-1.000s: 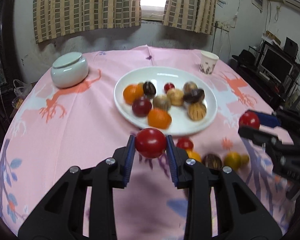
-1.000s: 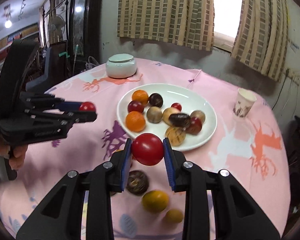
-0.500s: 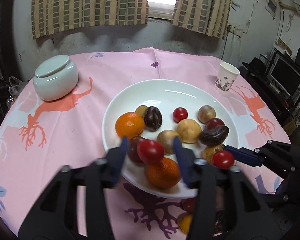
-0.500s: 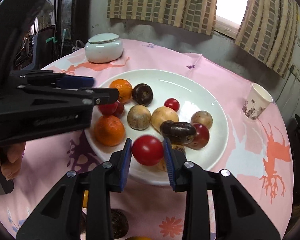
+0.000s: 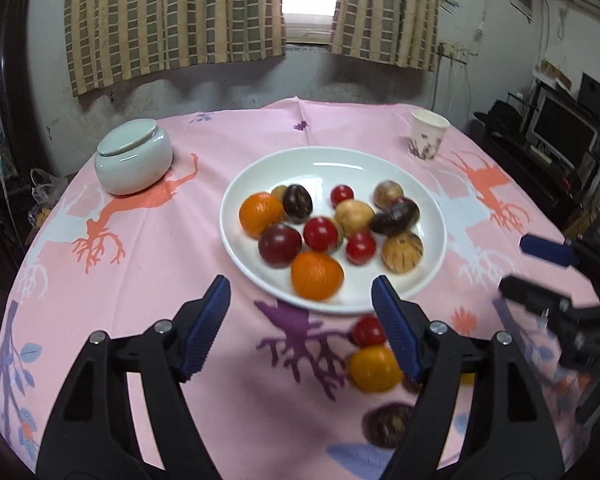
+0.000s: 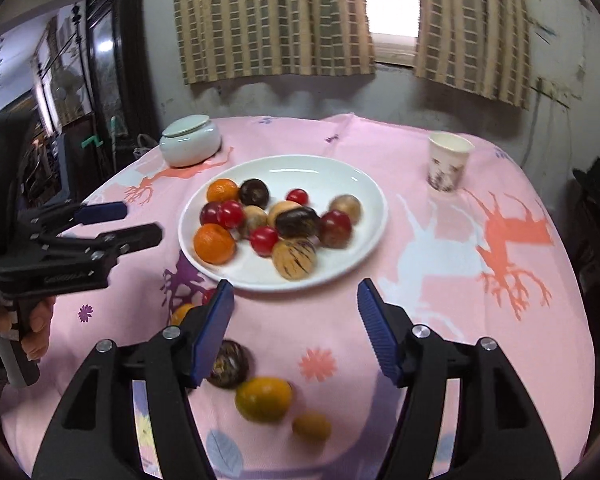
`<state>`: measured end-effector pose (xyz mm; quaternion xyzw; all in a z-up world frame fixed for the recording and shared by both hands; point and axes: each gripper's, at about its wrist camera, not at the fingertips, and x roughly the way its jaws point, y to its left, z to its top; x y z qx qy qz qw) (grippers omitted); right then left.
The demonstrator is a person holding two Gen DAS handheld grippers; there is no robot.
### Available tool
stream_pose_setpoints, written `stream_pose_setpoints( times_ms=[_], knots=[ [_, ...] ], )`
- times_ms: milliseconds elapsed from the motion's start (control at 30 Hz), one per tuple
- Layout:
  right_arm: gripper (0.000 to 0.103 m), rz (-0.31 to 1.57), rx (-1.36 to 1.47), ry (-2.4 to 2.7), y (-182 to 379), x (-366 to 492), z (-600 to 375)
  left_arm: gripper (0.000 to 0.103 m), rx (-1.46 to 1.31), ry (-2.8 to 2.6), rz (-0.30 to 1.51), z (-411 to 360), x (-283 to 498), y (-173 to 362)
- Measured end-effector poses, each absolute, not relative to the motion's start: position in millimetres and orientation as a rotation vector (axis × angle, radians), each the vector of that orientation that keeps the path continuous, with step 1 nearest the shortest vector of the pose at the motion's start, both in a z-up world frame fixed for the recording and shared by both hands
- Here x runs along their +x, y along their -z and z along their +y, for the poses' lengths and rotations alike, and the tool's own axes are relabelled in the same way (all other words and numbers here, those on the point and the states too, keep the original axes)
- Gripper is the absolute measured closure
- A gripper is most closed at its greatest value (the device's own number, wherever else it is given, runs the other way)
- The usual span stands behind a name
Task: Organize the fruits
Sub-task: 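Move both grippers back toward the remaining fruit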
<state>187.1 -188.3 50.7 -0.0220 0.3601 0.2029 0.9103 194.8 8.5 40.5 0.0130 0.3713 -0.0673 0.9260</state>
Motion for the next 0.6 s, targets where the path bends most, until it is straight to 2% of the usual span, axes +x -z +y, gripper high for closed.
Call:
stream_pose_setpoints(
  times_ms=[100, 133, 167, 433, 600],
  knots=[
    [0.023, 0.755, 0.08, -0.398, -44.9, 170.7, -211.7, 0.018, 0.047, 0.143, 0.767, 5.1, 174.6, -36.1],
    [0.011, 0.762, 0.118, -0.393, -41.8, 164.3, -218.5, 0.017, 0.038, 0.144, 0.767, 5.5, 167.7, -33.7],
    [0.006, 0.759, 0.139, -0.385, -40.3, 158.5, -222.0, 0.016, 0.027, 0.15, 0.771, 6.5, 162.4, -30.8],
    [0.006, 0.726, 0.175, -0.399, -29.1, 141.0, -236.2, 0.014, -0.035, 0.163, 0.867, 9.0, 149.2, 8.1],
    [0.006, 0.707, -0.089, -0.38, -18.7, 130.4, -204.0, 0.014, -0.011, 0.145, 0.864, 13.0, 150.8, 18.5]
  ],
)
